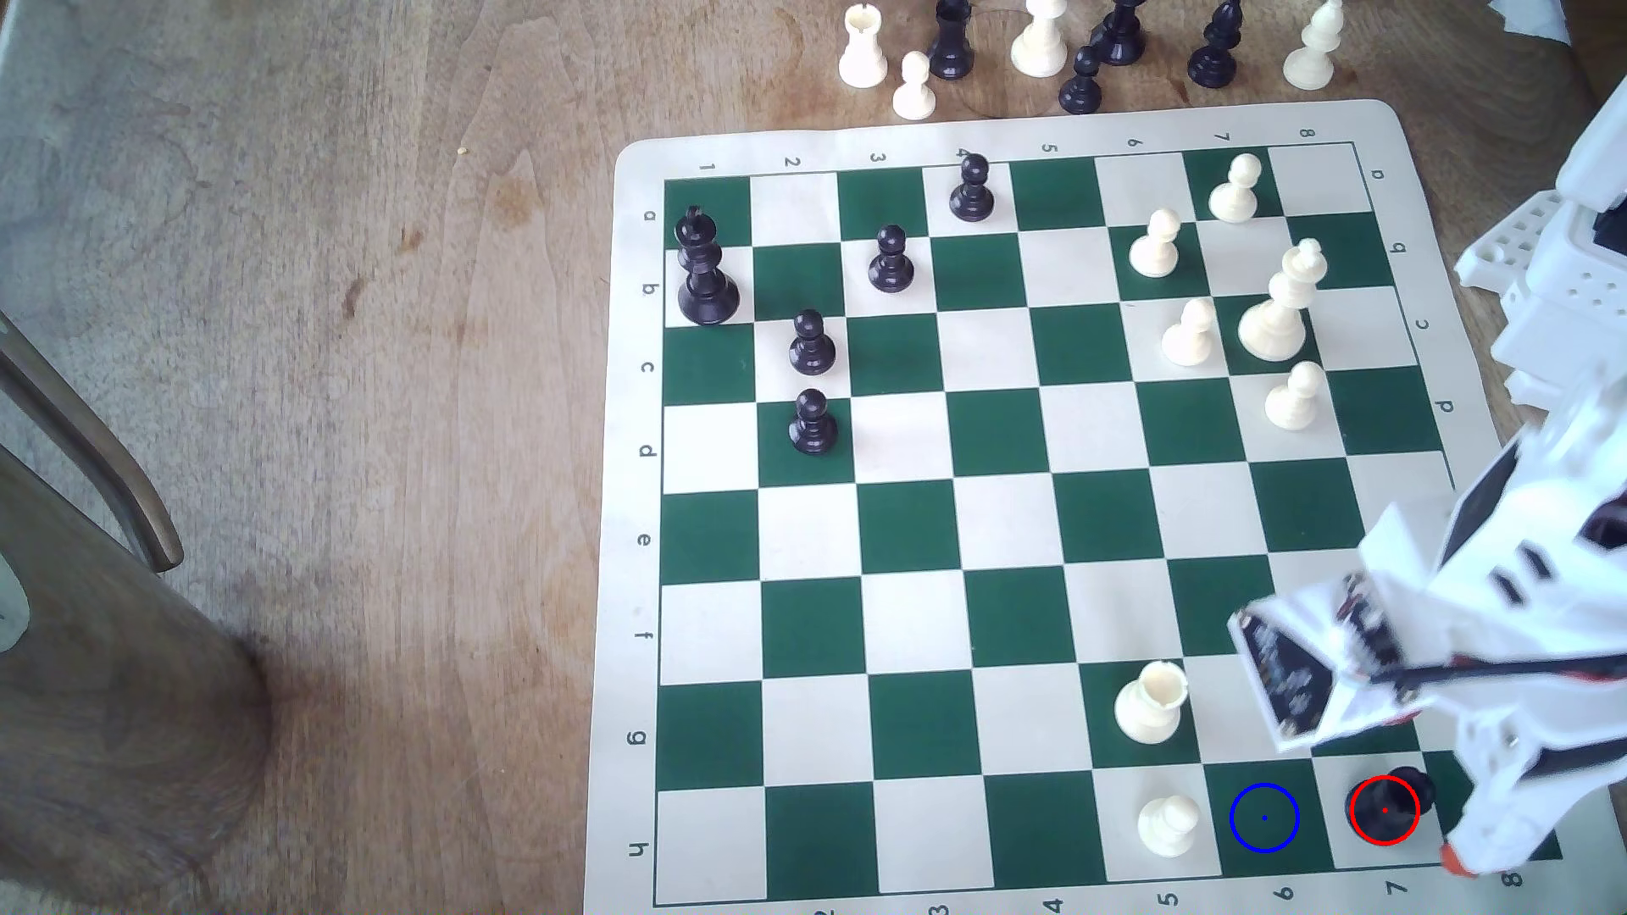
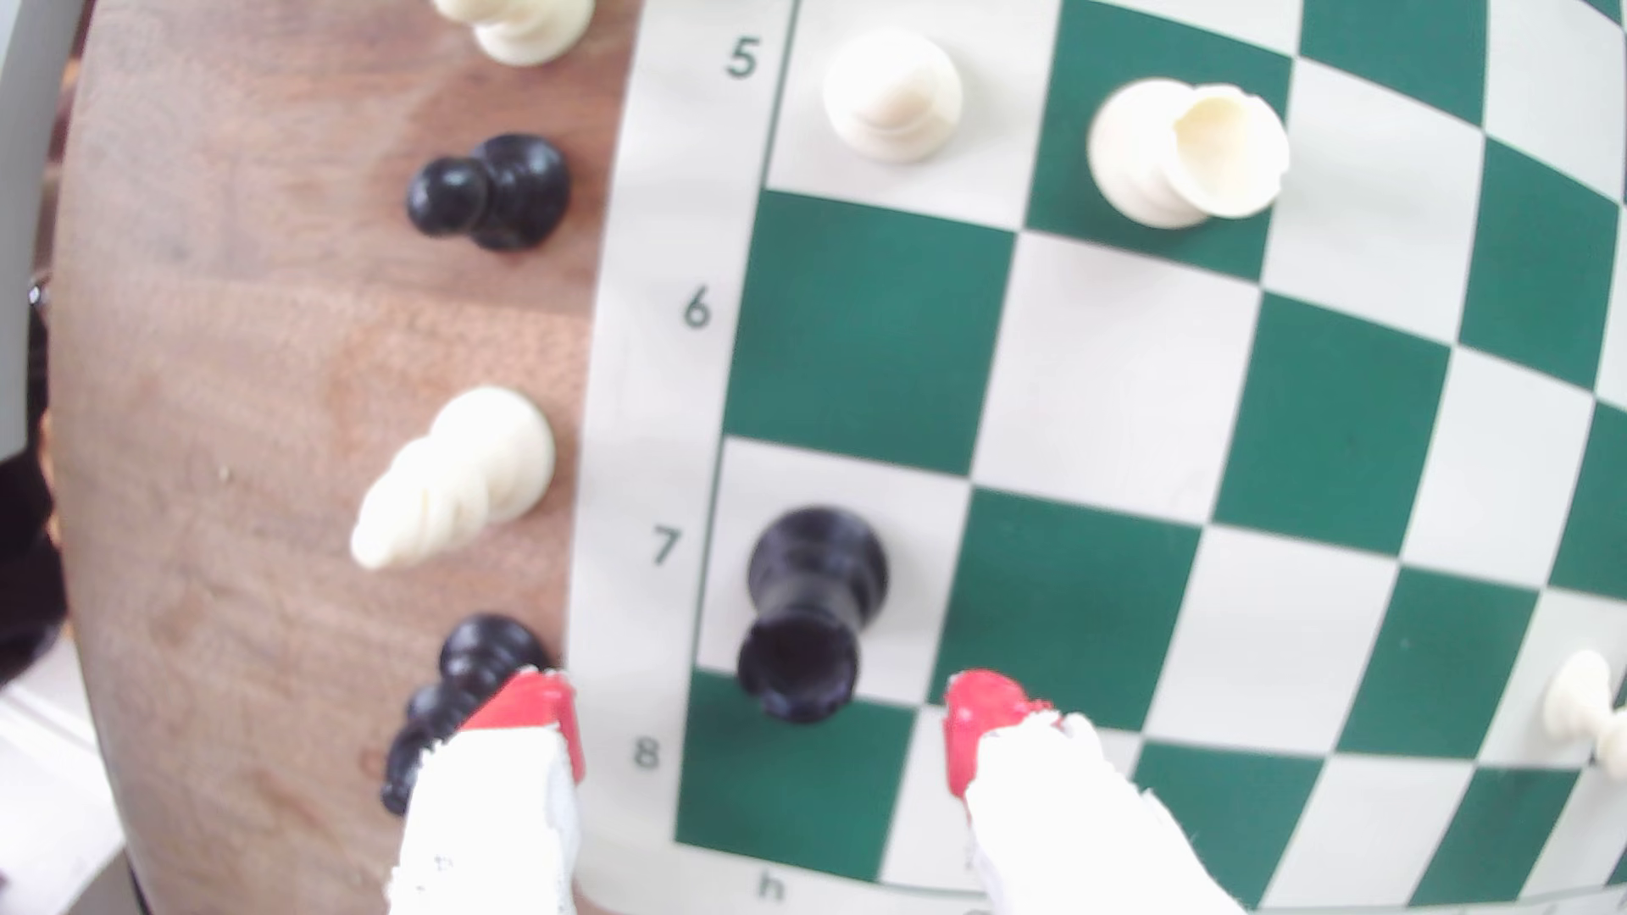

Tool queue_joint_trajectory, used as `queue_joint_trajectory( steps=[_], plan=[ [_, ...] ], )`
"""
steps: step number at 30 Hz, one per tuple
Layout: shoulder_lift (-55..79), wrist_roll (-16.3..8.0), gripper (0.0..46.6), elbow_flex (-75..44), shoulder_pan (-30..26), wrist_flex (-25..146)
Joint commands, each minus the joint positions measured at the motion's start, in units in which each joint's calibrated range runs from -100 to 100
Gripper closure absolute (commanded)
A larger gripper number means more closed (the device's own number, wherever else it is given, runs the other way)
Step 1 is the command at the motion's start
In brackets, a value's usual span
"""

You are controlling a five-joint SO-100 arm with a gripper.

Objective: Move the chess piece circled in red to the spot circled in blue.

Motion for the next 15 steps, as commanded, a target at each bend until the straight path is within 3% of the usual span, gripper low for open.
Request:
queue_joint_trajectory(
  steps=[1,15],
  plan=[
    [0.71,-0.93,24.7,-2.63,1.65,-0.95],
    [-0.06,-1.37,25.2,-1.27,-0.78,-1.20]
  ],
)
